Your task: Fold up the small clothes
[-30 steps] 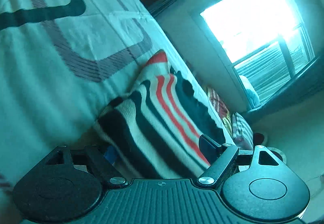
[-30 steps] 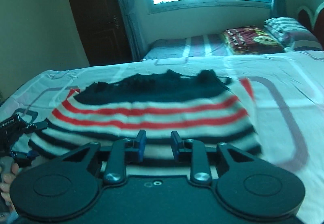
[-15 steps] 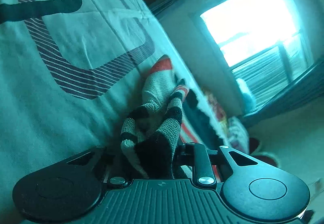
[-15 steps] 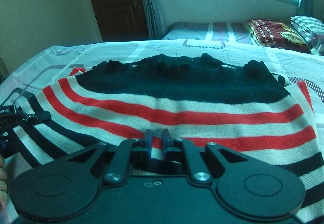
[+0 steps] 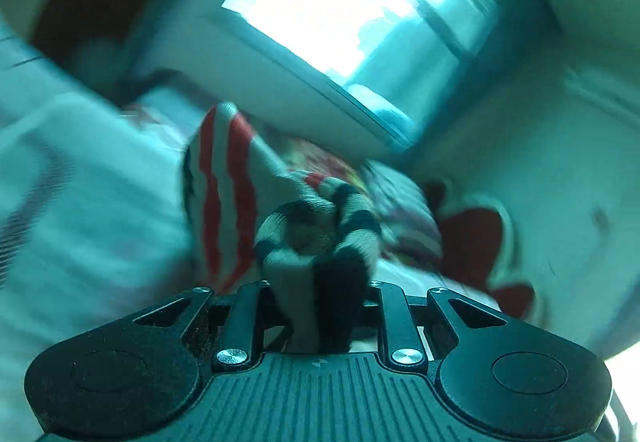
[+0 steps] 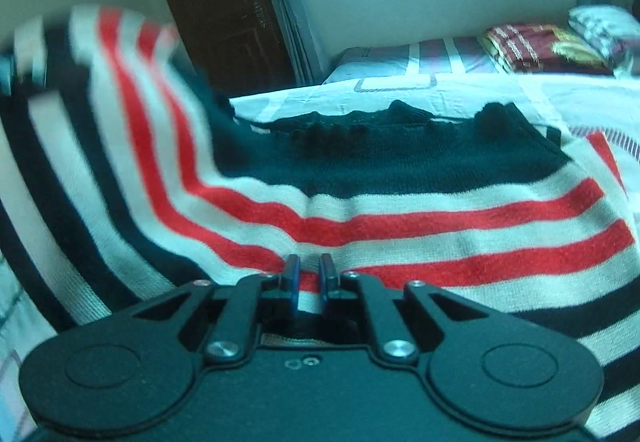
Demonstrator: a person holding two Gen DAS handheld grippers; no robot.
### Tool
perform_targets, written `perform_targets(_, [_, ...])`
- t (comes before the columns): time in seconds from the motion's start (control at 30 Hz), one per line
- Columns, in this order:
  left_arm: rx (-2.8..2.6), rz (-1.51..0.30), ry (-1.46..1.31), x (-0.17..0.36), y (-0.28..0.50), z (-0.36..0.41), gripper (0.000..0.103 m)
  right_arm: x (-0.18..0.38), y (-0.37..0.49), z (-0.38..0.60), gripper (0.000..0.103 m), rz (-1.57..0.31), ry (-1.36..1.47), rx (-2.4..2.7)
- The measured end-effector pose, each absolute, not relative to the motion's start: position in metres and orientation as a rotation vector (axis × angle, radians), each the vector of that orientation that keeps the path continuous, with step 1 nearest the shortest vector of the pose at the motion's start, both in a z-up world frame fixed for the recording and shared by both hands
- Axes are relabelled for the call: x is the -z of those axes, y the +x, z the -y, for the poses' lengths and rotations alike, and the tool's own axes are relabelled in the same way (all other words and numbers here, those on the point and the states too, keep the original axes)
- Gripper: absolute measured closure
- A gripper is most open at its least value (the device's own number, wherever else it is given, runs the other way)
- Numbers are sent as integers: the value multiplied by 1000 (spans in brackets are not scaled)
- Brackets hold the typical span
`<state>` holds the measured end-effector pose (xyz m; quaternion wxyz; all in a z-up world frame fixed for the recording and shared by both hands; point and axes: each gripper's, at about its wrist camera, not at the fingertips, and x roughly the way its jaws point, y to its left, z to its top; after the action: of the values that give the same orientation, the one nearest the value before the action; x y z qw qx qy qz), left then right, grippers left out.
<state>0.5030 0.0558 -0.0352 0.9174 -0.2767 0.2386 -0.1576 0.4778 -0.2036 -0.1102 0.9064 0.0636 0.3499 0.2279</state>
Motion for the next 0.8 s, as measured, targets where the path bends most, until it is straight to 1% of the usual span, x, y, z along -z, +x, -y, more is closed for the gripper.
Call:
perform_targets(0.03, [357,-509,-529,29,511,-37,84,107,478,213,96,-733,178,-472])
perform_targets(0.07, [385,-532,-489,27,519,-15,84,103,477,229,92,-724,263,-457])
perform_targets(0.1, [409,-562,-462,28,525,3,84,99,473,251,82,-693,372,-430])
perform_targets(0.13, [441,-604,-422,33,532,25,84,97,468,276,75,-673,470,-396])
perform_targets(0.17, [465,-647,-394,41,540,45,84,97,464,303,66,-670,560,-354])
perform_targets(0.2, [484,-698,-360,55,548,69,83,99,458,331,54,-667,647,-321])
perform_targets(0.23, [495,-752,-307,69,555,91,82,101,452,357,47,-659,729,-307])
perform_targets(0.27, [492,-816,-259,87,561,114,80,103,446,381,44,-663,793,-279])
perform_targets(0.3, [485,-852,-208,99,558,132,68,105,442,401,41,-666,848,-277])
perform_targets(0.33, [489,-804,-157,100,551,144,57,105,436,417,41,-657,894,-291])
perform_targets(0.37, [515,-775,-135,94,542,150,23,102,430,429,40,-643,919,-302])
perform_targets(0.4, [540,-778,-143,86,535,152,11,97,424,438,39,-629,920,-307])
perform_targets(0.5, [564,-687,-146,49,516,132,11,83,414,445,37,-604,907,-351])
perform_targets(0.6, [447,-608,-91,32,512,86,11,79,412,433,37,-643,885,-402])
perform_targets(0.63, [400,-599,-71,32,518,69,11,80,414,429,37,-665,873,-412])
perform_targets(0.7, [324,-643,-54,41,530,41,11,84,417,417,36,-701,852,-413])
perform_targets(0.8, [251,-712,-39,66,538,15,11,96,421,407,36,-747,870,-402])
